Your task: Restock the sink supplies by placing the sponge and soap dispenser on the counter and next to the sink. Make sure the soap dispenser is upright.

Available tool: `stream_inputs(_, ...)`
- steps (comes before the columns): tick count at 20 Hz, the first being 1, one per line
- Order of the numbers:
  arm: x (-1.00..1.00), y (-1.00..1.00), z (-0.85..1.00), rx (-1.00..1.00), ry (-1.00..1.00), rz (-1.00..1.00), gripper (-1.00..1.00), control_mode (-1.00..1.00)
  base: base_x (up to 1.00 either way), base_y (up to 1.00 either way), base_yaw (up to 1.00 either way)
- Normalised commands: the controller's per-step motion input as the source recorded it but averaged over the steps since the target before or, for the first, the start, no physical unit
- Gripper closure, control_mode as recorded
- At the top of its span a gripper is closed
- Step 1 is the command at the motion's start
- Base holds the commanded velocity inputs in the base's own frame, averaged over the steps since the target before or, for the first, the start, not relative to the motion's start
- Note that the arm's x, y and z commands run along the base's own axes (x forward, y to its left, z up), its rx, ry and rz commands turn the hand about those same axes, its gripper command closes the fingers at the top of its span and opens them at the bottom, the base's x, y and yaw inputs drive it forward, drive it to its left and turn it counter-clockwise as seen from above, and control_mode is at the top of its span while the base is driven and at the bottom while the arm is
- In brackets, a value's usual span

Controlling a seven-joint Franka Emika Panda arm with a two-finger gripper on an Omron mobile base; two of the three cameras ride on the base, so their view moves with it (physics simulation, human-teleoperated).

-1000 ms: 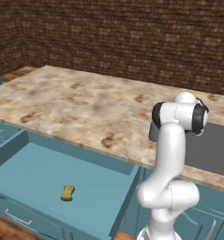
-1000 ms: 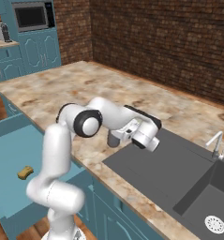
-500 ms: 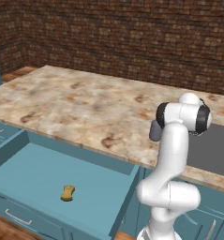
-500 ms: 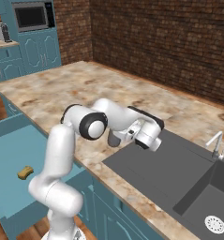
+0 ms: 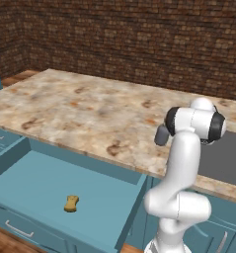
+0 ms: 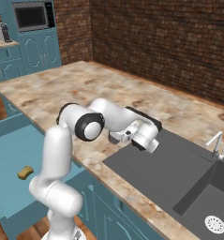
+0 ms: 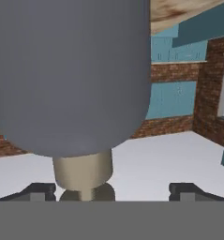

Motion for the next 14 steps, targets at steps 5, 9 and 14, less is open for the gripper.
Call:
stream_inputs(5, -0.22, 0.07, 0.15, -0.04, 0.04, -0.09, -1.0, -1.0, 0.0, 0.0, 0.0)
stream_inputs(9, 0.05, 0.03, 0.0, -0.11, 0.13, -0.05, -1.0, -1.0, 0.0, 0.0, 0.0)
stream_inputs(14, 0.04, -0.06, 0.0, -0.05, 0.13, -0.02, -1.0, -1.0, 0.0, 0.0, 0.0)
